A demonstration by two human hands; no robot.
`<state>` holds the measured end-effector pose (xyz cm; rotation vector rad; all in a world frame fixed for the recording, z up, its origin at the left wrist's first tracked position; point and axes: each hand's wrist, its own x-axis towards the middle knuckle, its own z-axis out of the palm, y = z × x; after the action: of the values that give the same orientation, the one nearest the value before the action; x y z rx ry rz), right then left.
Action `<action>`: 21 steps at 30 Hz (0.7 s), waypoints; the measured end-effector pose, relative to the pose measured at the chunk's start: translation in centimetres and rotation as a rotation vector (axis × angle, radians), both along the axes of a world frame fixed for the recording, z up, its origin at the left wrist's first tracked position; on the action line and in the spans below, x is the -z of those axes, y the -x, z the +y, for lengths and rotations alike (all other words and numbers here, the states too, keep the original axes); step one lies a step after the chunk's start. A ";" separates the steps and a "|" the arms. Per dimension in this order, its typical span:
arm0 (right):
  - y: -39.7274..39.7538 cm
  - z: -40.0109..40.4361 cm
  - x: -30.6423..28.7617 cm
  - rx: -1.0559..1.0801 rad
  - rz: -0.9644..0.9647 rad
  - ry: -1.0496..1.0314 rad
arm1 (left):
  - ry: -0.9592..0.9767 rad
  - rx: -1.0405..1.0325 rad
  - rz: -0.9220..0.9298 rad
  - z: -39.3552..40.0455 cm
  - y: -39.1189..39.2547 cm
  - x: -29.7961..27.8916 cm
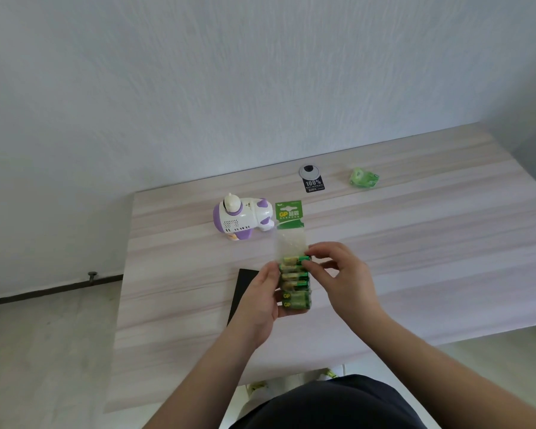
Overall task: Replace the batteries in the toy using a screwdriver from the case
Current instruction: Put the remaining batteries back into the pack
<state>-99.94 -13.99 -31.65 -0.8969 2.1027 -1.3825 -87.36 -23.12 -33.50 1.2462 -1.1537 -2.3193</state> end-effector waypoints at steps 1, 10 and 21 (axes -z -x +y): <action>0.1 -0.1 0.1 0.001 0.040 -0.009 | 0.010 0.004 -0.005 0.1 0.1 0.0; 0.2 -0.1 0.5 0.007 0.176 -0.061 | 0.072 0.012 -0.065 0.0 0.7 0.0; -2.1 -0.9 0.9 -0.011 -0.213 -0.054 | 0.183 -0.050 -0.125 -1.2 0.4 0.2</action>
<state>-97.86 -14.89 -32.57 -0.7058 1.9615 -1.3448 -87.73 -24.34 -33.72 1.3513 -1.3261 -2.0719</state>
